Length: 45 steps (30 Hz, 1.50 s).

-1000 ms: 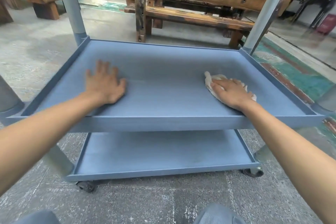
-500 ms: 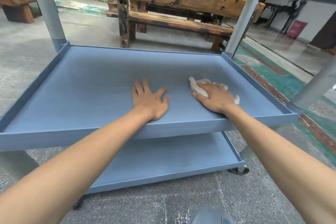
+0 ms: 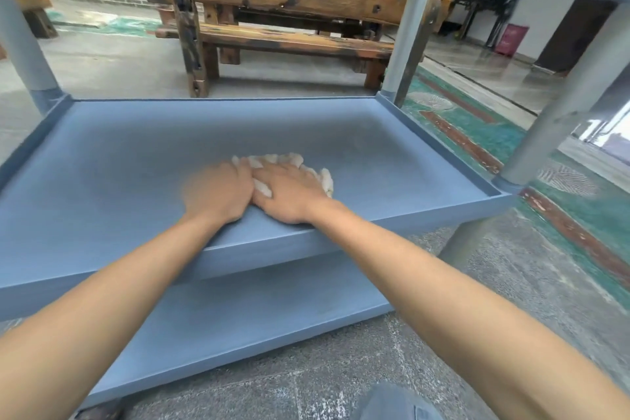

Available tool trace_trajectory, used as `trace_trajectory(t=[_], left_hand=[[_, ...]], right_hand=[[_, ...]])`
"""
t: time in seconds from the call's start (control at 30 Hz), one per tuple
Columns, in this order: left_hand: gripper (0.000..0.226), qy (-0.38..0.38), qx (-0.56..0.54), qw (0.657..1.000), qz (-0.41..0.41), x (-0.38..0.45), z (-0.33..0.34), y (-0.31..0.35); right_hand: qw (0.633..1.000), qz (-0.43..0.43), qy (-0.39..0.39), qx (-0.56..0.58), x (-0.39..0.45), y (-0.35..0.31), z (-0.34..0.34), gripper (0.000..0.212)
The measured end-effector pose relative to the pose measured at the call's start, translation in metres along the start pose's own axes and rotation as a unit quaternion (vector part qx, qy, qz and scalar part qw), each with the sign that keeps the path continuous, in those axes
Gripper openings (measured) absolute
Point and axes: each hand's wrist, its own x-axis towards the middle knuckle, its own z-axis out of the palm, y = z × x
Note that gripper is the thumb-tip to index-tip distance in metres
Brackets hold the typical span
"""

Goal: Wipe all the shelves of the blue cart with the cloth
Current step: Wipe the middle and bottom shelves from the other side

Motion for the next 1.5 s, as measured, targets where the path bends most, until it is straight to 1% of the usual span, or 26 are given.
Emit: trace_trajectory(t=[0.1,0.2,0.27,0.33,0.4,0.47,0.5,0.53,0.6,0.63,0.77,0.83,0.9,0.97,1.07,1.13,1.2,1.27,1.33,1.37,1.43,1.5], left_hand=[[0.072,-0.006,0.024,0.999,0.024,-0.001,0.001,0.0],[0.074,-0.004,0.065,0.997,0.041,-0.003,0.001,0.003],[0.075,-0.003,0.08,0.996,0.037,-0.004,0.0,0.005],[0.073,-0.005,0.091,0.995,0.032,-0.005,-0.002,0.006],[0.071,-0.007,0.098,0.995,0.03,-0.005,-0.002,0.008],[0.07,-0.008,0.102,0.994,0.028,-0.006,-0.001,0.008],[0.07,-0.006,0.103,0.994,0.029,-0.006,-0.001,0.009],[0.07,-0.003,0.106,0.994,0.032,-0.006,-0.001,0.011],[0.07,-0.004,0.113,0.993,0.035,-0.008,0.0,0.014],[0.071,-0.005,0.114,0.993,0.035,-0.009,0.0,0.015],[0.069,0.002,0.118,0.993,0.026,-0.012,0.001,0.015],[0.066,0.012,0.124,0.992,0.031,-0.014,0.001,0.017],[0.064,0.011,0.127,0.991,0.03,-0.015,0.002,0.019],[0.063,0.007,0.126,0.992,0.029,-0.016,0.001,0.018],[0.063,-0.002,0.116,0.993,0.025,-0.017,-0.001,0.019],[0.063,-0.004,0.103,0.994,0.026,-0.019,-0.003,0.017],[0.063,-0.013,0.084,0.996,0.03,-0.021,-0.008,0.013],[0.066,-0.039,0.031,0.998,0.028,-0.016,-0.017,0.004],[0.068,-0.081,-0.055,0.995,0.03,-0.009,-0.038,-0.017],[0.068,-0.09,-0.077,0.992,0.036,-0.006,-0.05,-0.032],[0.064,-0.069,-0.037,0.996,0.05,-0.004,-0.078,-0.074],[0.056,-0.016,0.026,0.999,0.027,-0.002,-0.103,-0.12]], right_hand=[[1.0,-0.015,-0.021,-0.017,-0.003,0.022,-0.008,0.053],[0.999,0.015,-0.012,-0.039,-0.011,0.053,-0.02,0.058],[0.996,0.08,0.002,-0.026,-0.021,0.085,-0.034,0.06],[0.989,0.15,0.001,-0.018,-0.035,0.128,-0.047,0.069],[0.976,0.218,0.006,-0.014,-0.056,0.177,-0.062,0.078],[0.956,0.293,0.022,-0.004,-0.081,0.223,-0.076,0.078],[0.951,0.309,0.018,0.002,-0.091,0.241,-0.082,0.077],[0.953,0.303,0.007,0.006,-0.098,0.253,-0.085,0.075],[0.96,0.281,-0.007,-0.001,-0.104,0.262,-0.085,0.071],[0.958,0.286,-0.004,-0.006,-0.106,0.26,-0.084,0.07],[0.938,0.347,0.006,-0.017,-0.114,0.241,-0.082,0.065],[0.931,0.364,-0.013,-0.019,-0.118,0.23,-0.085,0.065],[0.928,0.371,-0.032,-0.017,-0.117,0.209,-0.087,0.07],[0.934,0.356,-0.033,-0.018,-0.114,0.18,-0.083,0.073],[0.955,0.292,-0.045,-0.017,-0.102,0.126,-0.067,0.068],[0.973,0.222,-0.06,-0.017,-0.083,0.079,-0.051,0.062],[0.988,0.132,-0.076,-0.02,-0.063,0.026,-0.031,0.053],[0.994,0.075,-0.084,-0.003,-0.05,-0.011,-0.016,0.048],[0.995,0.046,-0.083,0.023,-0.046,-0.019,-0.012,0.046],[0.995,0.039,-0.082,0.036,-0.049,-0.015,-0.012,0.046],[0.996,0.022,-0.07,0.043,-0.054,-0.003,-0.012,0.047],[0.998,0.0,-0.057,0.024,-0.057,0.004,-0.011,0.049]])
